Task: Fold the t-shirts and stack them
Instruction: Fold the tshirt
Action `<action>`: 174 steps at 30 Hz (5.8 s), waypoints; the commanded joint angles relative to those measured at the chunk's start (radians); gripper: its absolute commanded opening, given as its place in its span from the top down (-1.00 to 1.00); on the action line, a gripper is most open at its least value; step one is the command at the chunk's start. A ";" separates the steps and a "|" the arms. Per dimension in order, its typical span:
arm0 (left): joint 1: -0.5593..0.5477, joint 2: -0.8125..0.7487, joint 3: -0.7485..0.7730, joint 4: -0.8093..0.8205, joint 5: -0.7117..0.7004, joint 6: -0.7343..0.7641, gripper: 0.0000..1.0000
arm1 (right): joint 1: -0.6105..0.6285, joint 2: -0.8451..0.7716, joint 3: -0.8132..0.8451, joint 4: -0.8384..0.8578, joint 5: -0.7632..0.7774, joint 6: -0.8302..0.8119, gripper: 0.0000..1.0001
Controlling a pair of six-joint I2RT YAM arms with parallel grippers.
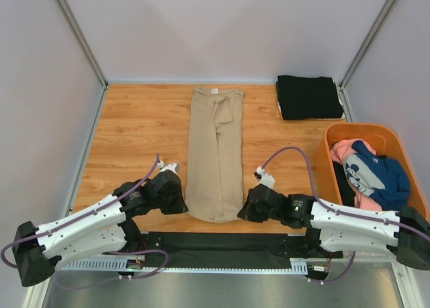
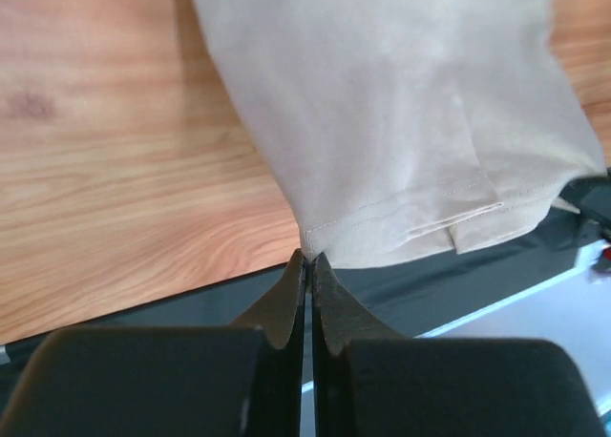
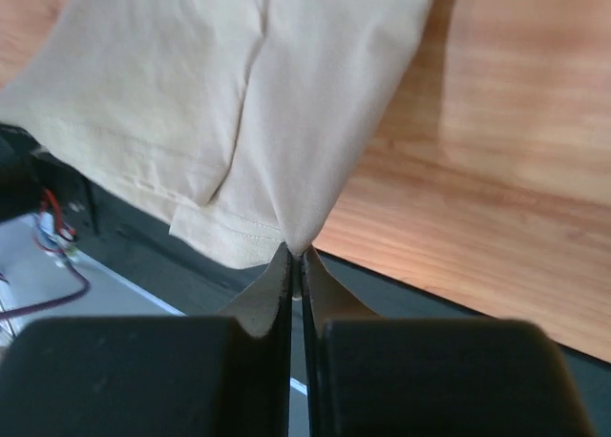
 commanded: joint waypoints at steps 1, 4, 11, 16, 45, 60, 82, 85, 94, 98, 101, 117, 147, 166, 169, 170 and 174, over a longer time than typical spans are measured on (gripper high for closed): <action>-0.003 0.035 0.142 -0.092 -0.097 0.053 1.00 | -0.106 -0.039 0.125 -0.145 0.057 -0.122 0.99; 0.018 0.128 0.251 -0.100 -0.152 0.108 1.00 | -0.267 -0.012 0.202 -0.148 -0.022 -0.219 1.00; 0.216 0.389 0.525 -0.070 -0.109 0.312 1.00 | -0.525 0.270 0.467 -0.130 -0.141 -0.504 1.00; 0.352 0.604 0.683 -0.051 -0.062 0.414 1.00 | -0.657 0.483 0.640 -0.114 -0.234 -0.584 0.99; 0.710 1.516 1.640 -0.360 0.282 0.420 0.16 | -0.968 1.361 1.749 -0.445 -0.457 -0.708 -0.08; 0.696 0.873 0.787 -0.022 0.281 0.434 -0.06 | -0.858 0.743 0.722 -0.082 -0.524 -0.646 -0.24; 0.635 0.785 0.338 0.380 0.293 0.303 -0.25 | -0.786 0.840 0.497 0.160 -0.537 -0.580 0.25; 0.615 0.802 0.331 0.394 0.285 0.288 -0.23 | -0.786 0.847 0.484 0.165 -0.540 -0.581 0.44; 0.570 0.840 0.320 0.421 0.262 0.248 -0.05 | -0.786 0.860 0.461 0.186 -0.546 -0.586 0.90; 0.570 0.842 0.324 0.418 0.253 0.239 0.62 | -0.786 0.854 0.449 0.194 -0.553 -0.581 1.00; 0.566 0.799 0.340 0.388 0.256 0.257 0.93 | -0.784 0.805 0.423 0.193 -0.558 -0.575 1.00; 0.327 0.199 0.206 -0.019 0.166 0.132 1.00 | -0.570 0.141 0.216 -0.180 -0.371 -0.451 0.99; 0.498 0.670 0.913 -0.180 0.138 0.357 1.00 | -0.812 0.504 0.763 -0.377 -0.357 -0.701 1.00; 0.672 1.481 1.622 -0.255 0.391 0.428 -0.29 | -0.970 1.176 1.351 -0.393 -0.426 -0.780 -0.76; 0.672 1.411 1.621 -0.272 0.341 0.445 -0.43 | -0.990 1.118 1.310 -0.367 -0.435 -0.791 -0.80; 0.672 1.388 1.599 -0.281 0.306 0.455 -0.43 | -0.994 1.093 1.232 -0.343 -0.463 -0.790 -0.81; 0.673 1.218 1.472 -0.300 0.262 0.491 -0.43 | -1.007 0.978 1.017 -0.147 -0.592 -0.771 -0.83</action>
